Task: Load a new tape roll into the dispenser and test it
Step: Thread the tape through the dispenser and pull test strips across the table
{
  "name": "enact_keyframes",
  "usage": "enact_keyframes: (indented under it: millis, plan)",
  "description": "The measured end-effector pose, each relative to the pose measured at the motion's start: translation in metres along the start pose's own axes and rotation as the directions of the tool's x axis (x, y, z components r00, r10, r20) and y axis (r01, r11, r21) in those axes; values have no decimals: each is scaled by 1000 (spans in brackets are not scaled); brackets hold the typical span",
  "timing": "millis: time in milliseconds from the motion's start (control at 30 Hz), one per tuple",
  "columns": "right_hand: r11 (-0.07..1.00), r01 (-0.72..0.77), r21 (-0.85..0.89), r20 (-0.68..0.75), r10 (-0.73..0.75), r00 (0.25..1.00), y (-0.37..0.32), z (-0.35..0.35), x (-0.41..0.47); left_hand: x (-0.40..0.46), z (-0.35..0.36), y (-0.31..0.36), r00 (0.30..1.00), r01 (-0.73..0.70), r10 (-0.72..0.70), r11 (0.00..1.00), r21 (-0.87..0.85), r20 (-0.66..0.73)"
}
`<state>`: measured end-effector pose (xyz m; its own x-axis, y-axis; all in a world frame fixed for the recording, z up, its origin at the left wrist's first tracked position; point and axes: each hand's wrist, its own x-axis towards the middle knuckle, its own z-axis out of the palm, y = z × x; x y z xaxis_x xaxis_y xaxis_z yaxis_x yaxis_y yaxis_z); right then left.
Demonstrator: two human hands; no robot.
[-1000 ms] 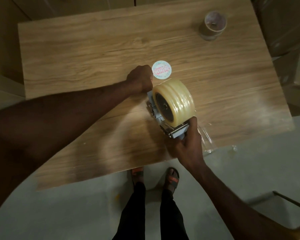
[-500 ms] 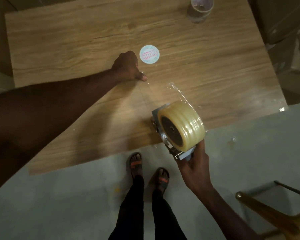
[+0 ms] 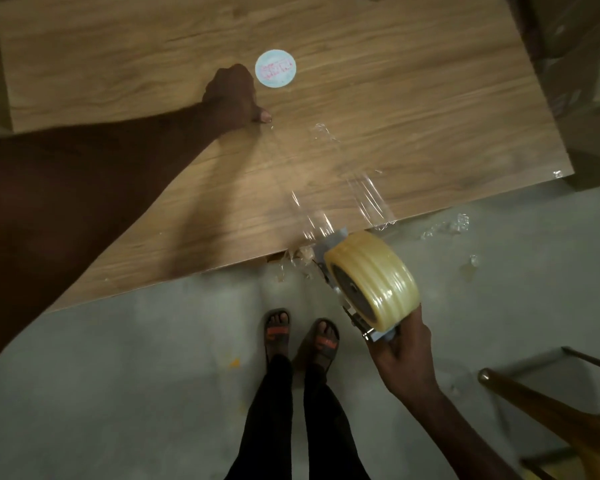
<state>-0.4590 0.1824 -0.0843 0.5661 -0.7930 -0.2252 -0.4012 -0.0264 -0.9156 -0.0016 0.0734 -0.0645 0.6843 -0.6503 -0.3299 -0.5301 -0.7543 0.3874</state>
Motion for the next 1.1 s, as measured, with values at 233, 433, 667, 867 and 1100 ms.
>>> enact_keyframes:
  millis: [233, 433, 667, 867, 1100]
  plan:
    - [999, -40, -36, -2, 40, 999, 26, -3, -7, -4, 1, 3, 999, -41, 41, 999, 23, 9]
    - [996, -60, -61, 24, 61, 998, 39, 0, 1, -1, -1, 3, 999, -39, 38, 998, 46, 30]
    - [963, -183, 195, -30, 193, 981, 42, 20, 3, 4, -1, -1, 996, -74, 70, 993, 87, 47]
    - [889, -304, 341, -108, 359, 927, 48, 23, -21, 4, -3, -5, 992, -115, 112, 992, 55, 59]
    - [896, -199, 397, -156, 280, 947, 14, 3, -15, -18, -17, -14, 998, -34, 32, 999, -34, -54]
